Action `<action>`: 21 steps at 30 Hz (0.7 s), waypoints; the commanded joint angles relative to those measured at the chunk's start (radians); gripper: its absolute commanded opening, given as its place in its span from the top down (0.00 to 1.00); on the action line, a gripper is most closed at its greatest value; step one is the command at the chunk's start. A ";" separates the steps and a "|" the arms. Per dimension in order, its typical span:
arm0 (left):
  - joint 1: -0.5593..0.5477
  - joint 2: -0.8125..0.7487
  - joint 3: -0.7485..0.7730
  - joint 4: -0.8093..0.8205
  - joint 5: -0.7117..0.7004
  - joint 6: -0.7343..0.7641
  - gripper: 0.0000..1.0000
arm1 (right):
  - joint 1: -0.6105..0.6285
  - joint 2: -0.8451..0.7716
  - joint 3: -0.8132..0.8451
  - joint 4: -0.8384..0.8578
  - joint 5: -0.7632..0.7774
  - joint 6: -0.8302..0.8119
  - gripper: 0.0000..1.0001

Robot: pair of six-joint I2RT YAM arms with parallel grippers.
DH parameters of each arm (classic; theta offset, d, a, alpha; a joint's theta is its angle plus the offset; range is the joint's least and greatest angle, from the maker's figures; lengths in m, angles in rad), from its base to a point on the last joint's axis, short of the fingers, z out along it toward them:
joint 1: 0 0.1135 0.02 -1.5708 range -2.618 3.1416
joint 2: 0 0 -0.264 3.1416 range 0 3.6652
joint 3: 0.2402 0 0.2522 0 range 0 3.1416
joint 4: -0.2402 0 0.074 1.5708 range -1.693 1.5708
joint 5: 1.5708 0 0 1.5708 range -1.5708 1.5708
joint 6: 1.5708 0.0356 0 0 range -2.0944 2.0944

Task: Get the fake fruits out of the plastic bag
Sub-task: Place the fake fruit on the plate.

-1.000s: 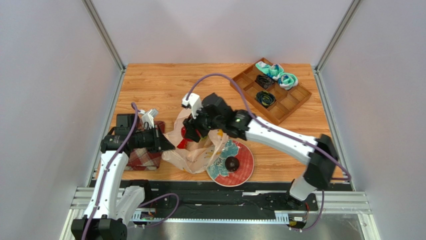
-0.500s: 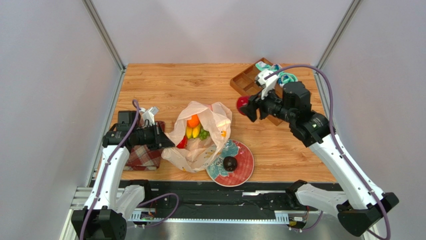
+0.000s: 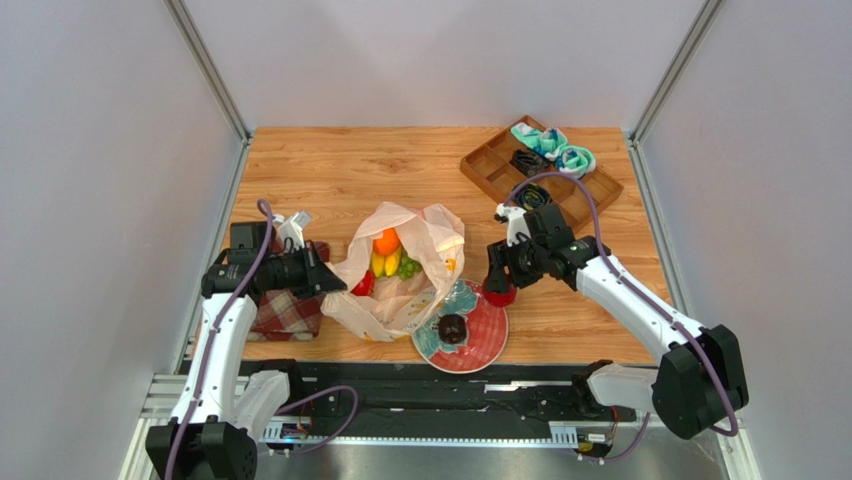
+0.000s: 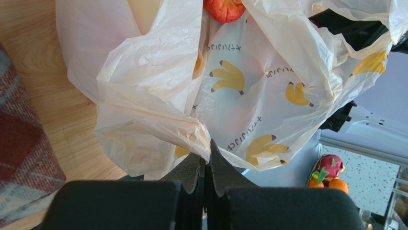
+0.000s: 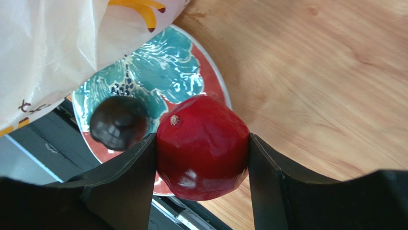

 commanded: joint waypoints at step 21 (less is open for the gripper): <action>0.029 -0.035 -0.012 0.042 0.009 -0.027 1.00 | 0.151 0.059 -0.061 0.165 0.049 0.130 0.27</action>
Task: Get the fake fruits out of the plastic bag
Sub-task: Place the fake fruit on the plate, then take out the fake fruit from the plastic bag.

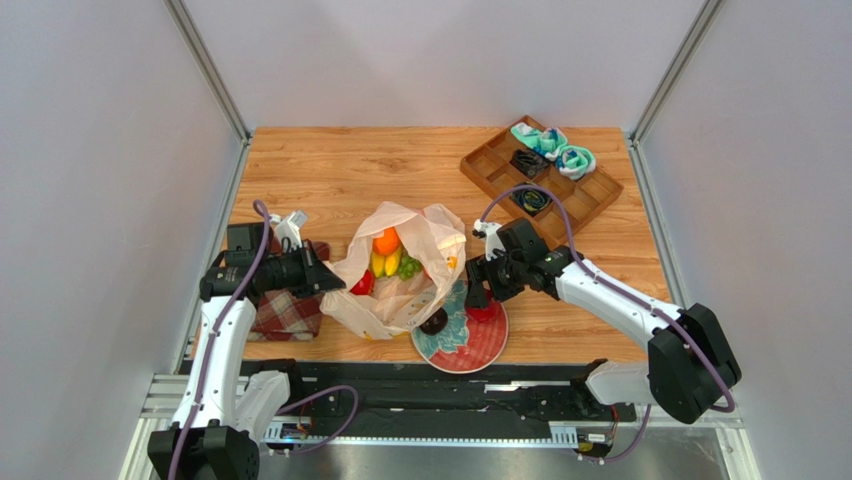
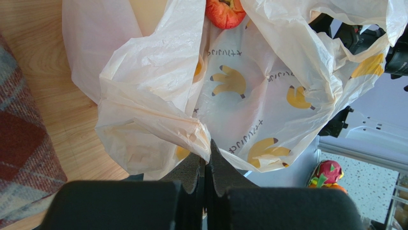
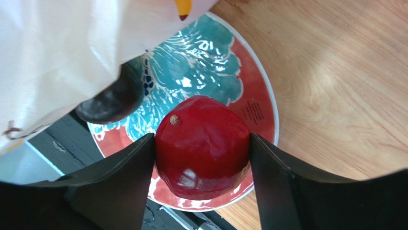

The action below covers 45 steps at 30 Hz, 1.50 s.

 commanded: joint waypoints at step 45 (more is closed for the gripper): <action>0.052 -0.037 -0.025 0.055 0.006 -0.026 1.00 | 0.310 0.366 0.656 0.159 -0.021 0.059 0.37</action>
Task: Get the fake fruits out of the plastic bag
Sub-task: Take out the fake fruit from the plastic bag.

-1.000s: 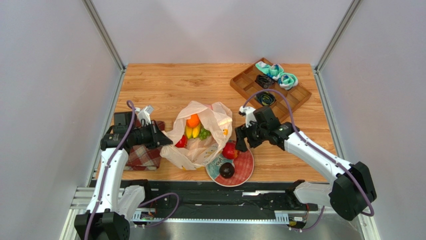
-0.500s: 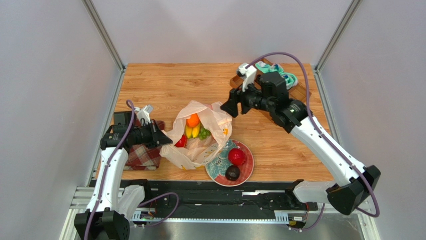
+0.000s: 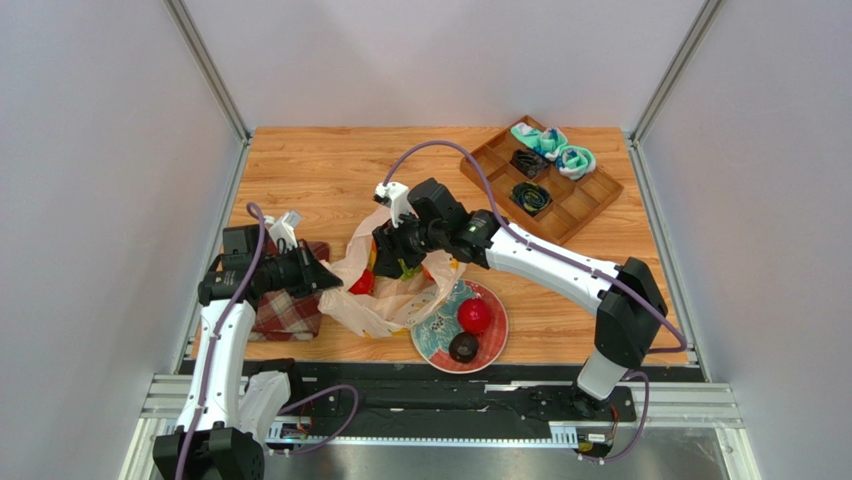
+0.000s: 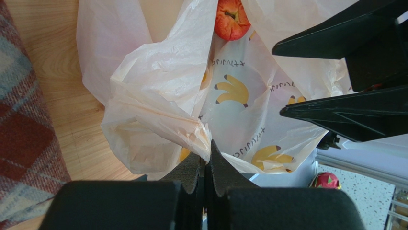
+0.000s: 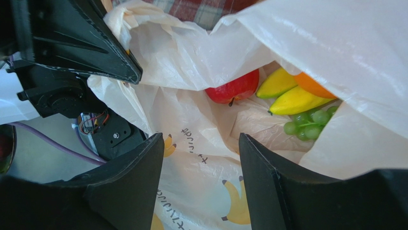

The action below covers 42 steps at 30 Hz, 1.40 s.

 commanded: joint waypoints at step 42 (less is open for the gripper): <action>0.044 -0.121 0.070 -0.248 0.029 0.121 1.00 | 0.163 0.513 0.393 -0.040 0.425 0.068 0.36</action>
